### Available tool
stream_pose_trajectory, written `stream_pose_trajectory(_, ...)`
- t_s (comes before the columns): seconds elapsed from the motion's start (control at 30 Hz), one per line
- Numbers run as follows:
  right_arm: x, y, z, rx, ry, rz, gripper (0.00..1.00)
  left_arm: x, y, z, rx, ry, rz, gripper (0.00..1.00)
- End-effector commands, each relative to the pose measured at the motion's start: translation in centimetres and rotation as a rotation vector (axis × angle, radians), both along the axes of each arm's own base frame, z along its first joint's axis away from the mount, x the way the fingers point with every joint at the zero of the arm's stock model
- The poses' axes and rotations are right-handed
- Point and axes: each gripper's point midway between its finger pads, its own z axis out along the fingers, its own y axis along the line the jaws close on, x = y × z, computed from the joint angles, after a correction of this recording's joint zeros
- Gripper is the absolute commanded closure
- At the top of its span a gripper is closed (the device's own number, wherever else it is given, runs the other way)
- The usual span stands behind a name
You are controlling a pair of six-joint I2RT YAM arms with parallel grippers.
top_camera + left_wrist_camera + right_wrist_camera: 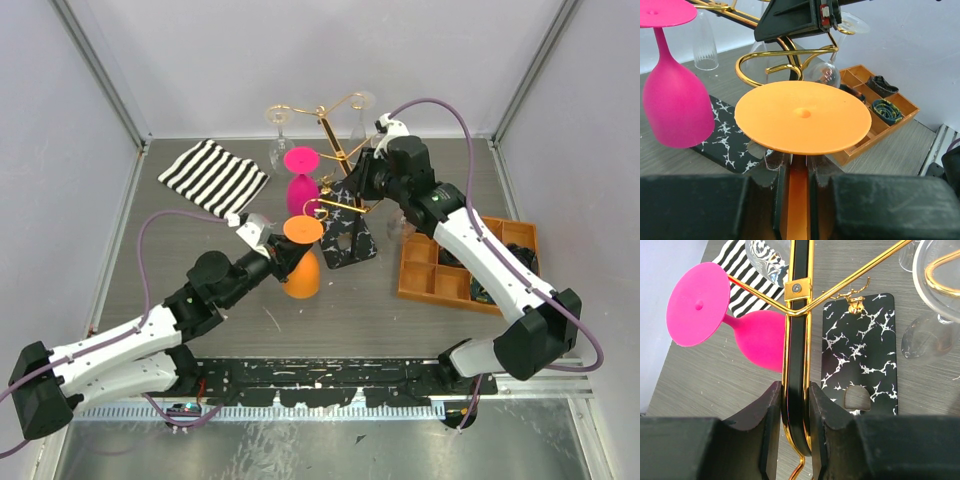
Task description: Place the wine glass upside down on the wine glass rack
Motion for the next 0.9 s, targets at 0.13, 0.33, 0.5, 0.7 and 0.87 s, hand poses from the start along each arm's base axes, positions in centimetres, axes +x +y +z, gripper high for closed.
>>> stream_pose_trajectory(0.13, 3.3, 0.8, 3.9, 0.135, -0.114, -0.101, 0.99, 0.7, 0.6, 2.4, -0.078, -0.091, 0.053, 1.0)
stream_pose_trajectory(0.33, 3.5, 1.1, 3.0, 0.122, -0.097, -0.088, 0.99, 0.9, -0.3, 3.2, -0.105, -0.134, 0.031, 1.0)
stream_pose_trajectory(0.5, 3.4, 1.1, 2.6, 0.112, -0.093, -0.084, 0.99, 1.4, -1.7, 2.7, -0.097, -0.139, 0.01, 1.0)
stream_pose_trajectory(0.7, 3.4, 1.1, 2.8, 0.105, -0.097, -0.078, 0.99, 2.0, -2.9, 2.8, -0.092, -0.156, -0.002, 1.0)
stream_pose_trajectory(0.87, 3.4, 1.3, 2.6, 0.104, -0.091, -0.066, 0.99, 2.6, -3.5, 3.2, -0.08, -0.188, 0.006, 1.0)
